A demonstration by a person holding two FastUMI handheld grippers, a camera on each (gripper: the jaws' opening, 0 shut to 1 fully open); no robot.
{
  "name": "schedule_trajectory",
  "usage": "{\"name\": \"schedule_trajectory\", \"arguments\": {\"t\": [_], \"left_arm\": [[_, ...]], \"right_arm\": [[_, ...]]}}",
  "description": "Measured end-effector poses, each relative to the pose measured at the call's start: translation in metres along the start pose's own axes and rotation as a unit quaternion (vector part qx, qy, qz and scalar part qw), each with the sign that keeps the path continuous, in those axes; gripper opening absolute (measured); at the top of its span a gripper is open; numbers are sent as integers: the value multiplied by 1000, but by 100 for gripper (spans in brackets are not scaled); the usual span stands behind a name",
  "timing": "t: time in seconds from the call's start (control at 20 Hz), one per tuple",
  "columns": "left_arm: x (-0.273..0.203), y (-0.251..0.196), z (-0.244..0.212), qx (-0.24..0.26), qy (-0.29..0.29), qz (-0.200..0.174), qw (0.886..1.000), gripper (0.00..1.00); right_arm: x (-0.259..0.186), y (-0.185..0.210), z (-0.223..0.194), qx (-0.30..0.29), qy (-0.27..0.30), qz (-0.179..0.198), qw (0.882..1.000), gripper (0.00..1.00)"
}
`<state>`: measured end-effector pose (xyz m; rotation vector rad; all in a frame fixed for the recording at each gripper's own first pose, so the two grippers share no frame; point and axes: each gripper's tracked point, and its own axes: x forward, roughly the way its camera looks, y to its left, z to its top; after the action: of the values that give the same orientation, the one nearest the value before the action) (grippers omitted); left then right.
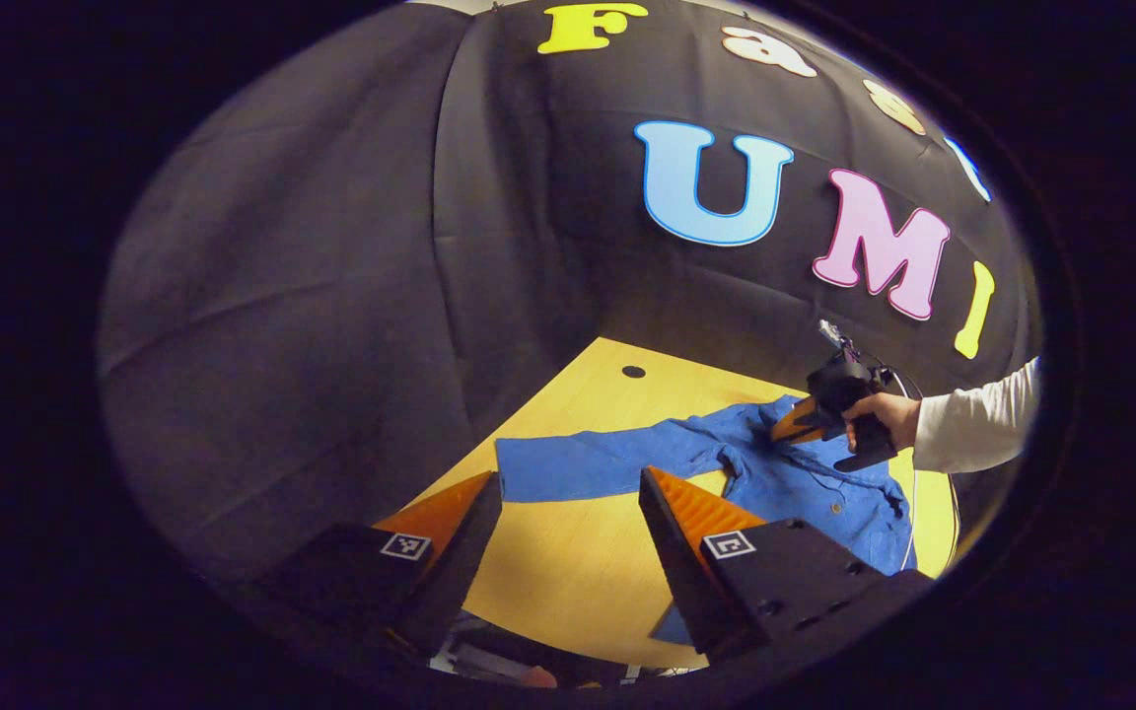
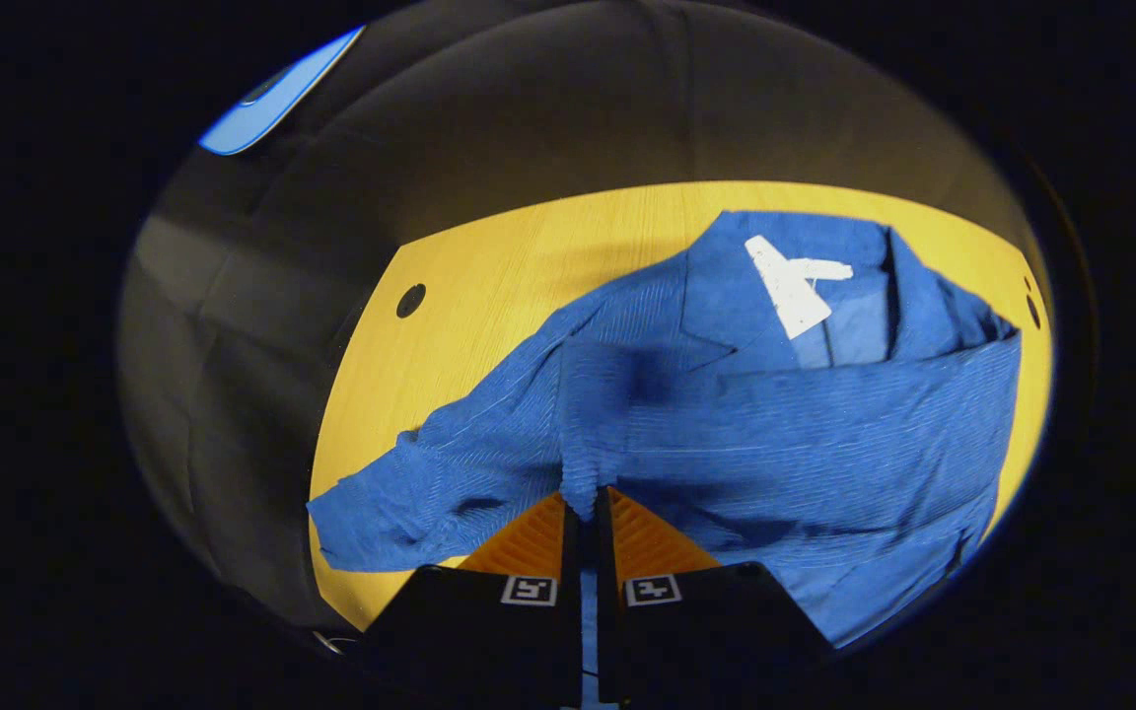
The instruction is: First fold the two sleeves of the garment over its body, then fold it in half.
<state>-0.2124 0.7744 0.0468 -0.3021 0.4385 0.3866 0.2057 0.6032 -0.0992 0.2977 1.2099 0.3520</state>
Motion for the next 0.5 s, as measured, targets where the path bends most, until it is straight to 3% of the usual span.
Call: {"name": "schedule_trajectory", "arguments": {"t": [0.05,0.1,0.25,0.4,0.5], "left_arm": [[1,0,2,-4,0,0,1000,83],[2,3,0,-9,1,-1,1000,83],[16,8,-11,-33,29,-5,999,83],[41,6,-14,-50,54,-16,997,83],[65,5,-11,-50,73,-21,996,82]], "right_arm": [[7,10,-6,12,6,16,1000,12],[6,22,-7,28,11,41,999,40],[-4,56,9,62,-8,98,993,67],[-29,70,12,53,-18,128,990,84],[-62,72,8,18,-25,140,990,85]]}}
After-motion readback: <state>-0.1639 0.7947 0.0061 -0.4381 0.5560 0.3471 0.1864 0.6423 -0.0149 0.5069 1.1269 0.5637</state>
